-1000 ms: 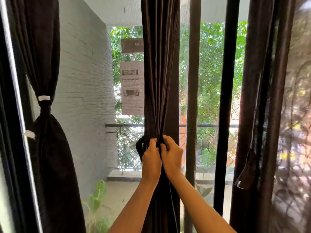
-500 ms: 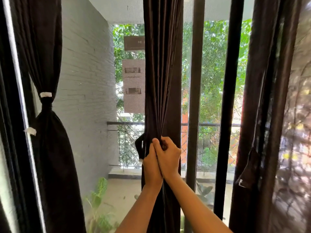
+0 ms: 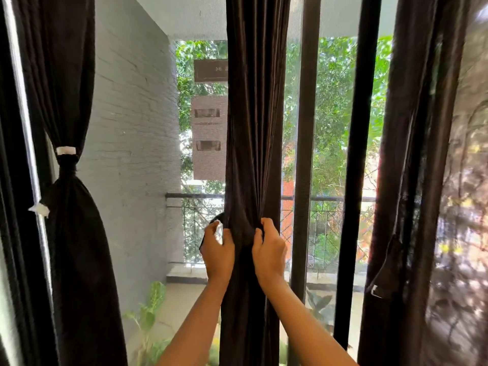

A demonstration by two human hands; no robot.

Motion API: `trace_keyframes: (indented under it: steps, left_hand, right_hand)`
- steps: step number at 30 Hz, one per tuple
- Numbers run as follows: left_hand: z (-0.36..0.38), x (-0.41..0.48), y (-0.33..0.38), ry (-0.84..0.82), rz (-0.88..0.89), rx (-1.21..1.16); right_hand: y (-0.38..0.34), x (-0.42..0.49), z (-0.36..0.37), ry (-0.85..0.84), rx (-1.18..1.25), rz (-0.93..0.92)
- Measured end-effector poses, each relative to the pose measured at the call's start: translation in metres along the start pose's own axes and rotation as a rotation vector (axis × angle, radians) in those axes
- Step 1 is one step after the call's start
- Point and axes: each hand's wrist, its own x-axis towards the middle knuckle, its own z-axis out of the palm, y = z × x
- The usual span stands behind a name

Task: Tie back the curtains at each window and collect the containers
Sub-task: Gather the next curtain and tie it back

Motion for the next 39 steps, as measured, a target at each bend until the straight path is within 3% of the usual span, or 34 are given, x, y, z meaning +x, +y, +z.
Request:
trace_keyframes:
  steps: [4,9,16,21,25,31,39]
  left_hand:
    - [0.001,0.01,0.002,-0.036,-0.03,-0.015]
    - [-0.001,0.004,0.003,-0.001,-0.021,-0.1]
    - [0.007,-0.02,0.003,0.031,0.11,-0.063]
    - [0.008,-0.024,0.001,0.0,0.16,-0.037]
    - [0.006,-0.026,0.004,-0.025,0.178,-0.073]
    - [0.008,-0.033,0.004,-0.087,0.181,-0.11]
    - [0.007,-0.038,0.006,-0.172,0.236,-0.094]
  right_hand:
    - [0.004,-0.001,0.004,-0.043,-0.086,-0.015]
    - [0.01,-0.007,0.0,-0.266,-0.242,-0.124]
    - [0.016,-0.009,0.013,-0.243,-0.518,-0.304]
    - [0.022,-0.013,0.015,-0.204,-0.507,-0.316]
    - [0.014,-0.015,0.009,-0.127,-0.341,-0.263]
    - [0.007,-0.017,0.003,-0.183,-0.195,-0.027]
    - [0.012,-0.021,-0.001,-0.235,-0.038,-0.024]
